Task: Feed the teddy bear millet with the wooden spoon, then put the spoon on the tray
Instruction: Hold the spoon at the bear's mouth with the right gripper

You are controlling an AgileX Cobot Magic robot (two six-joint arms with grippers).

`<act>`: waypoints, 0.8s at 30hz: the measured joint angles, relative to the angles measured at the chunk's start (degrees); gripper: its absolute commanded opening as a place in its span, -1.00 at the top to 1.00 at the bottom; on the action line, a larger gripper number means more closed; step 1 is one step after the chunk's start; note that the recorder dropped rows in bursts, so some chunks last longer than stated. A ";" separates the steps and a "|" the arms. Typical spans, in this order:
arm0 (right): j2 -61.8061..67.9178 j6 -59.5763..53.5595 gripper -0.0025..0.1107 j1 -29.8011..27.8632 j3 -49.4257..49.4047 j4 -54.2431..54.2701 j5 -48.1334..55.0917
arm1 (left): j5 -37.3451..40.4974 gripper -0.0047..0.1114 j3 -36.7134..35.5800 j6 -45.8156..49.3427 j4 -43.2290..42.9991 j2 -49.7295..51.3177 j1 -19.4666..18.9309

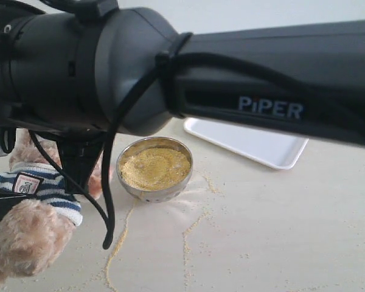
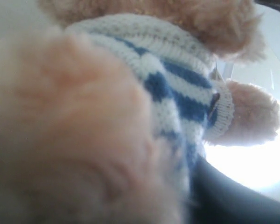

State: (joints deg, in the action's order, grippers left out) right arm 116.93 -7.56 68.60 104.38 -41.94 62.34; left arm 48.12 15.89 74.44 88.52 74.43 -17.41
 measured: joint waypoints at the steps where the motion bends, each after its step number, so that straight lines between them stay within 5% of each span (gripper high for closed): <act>1: 0.00 0.00 0.96 0.00 0.00 -0.10 0.10 | 0.00 0.83 0.00 0.00 0.00 0.00 0.00; 24: -0.12 0.55 0.96 3.87 0.00 -9.32 6.50 | 0.00 0.83 0.00 0.21 0.00 0.00 0.00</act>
State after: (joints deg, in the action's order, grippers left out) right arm 116.81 -7.01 72.47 104.38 -51.25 68.84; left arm 48.12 15.89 74.65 88.52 74.43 -17.41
